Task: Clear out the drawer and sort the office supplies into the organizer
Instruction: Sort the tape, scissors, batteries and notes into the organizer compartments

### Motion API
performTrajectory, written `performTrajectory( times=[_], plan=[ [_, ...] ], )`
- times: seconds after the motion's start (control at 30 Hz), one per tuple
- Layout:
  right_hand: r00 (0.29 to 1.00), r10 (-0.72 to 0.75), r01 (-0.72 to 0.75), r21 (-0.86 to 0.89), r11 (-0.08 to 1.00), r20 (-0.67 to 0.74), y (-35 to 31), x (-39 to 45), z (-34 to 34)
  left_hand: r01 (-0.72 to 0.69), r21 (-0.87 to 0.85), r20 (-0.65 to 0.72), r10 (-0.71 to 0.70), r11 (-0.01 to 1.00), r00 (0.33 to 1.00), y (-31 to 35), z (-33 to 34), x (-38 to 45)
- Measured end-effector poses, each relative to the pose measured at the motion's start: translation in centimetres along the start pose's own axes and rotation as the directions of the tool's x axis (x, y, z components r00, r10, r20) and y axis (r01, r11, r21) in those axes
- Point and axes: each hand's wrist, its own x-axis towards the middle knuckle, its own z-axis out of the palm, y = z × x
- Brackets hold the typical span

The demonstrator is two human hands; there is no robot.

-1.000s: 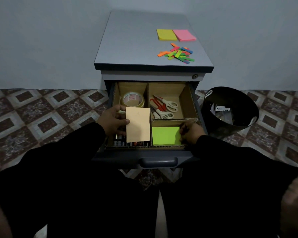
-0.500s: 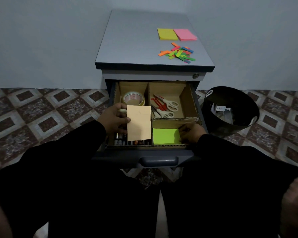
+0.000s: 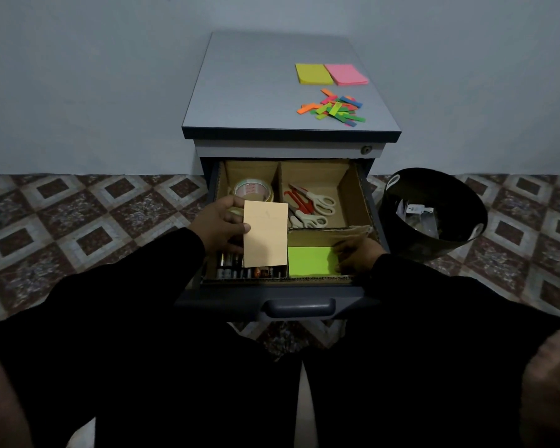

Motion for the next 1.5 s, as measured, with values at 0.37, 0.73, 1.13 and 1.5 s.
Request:
performTrajectory(
  times=[0.37, 0.73, 1.13, 1.5],
  plan=[
    [0.957, -0.28, 0.287, 0.392, 0.874, -0.077, -4.8, -4.3, -1.7, -0.049, -0.12, 0.045, 0.055, 0.992, 0.997, 3.0, 2.8, 0.6],
    [0.852, -0.505, 0.524, 0.206, 0.826, -0.14, -5.8, -6.0, -3.9, -0.071, 0.034, 0.205, 0.063, 0.997, 0.977, 5.6, 6.7, 1.0],
    [0.899, -0.339, 0.428, 0.4, 0.81, -0.277, -2.2, -5.1, -5.5, 0.076, -0.193, 0.078, -0.062, 0.978, 0.995, 3.3, 7.9, 1.0],
    [0.947, -0.195, 0.272, 0.315, 0.909, -0.254, -0.1, -4.6, -4.3, -0.042, -0.241, -0.114, 0.015, 0.97, 0.993, 0.0, 12.4, 0.9]
  ],
)
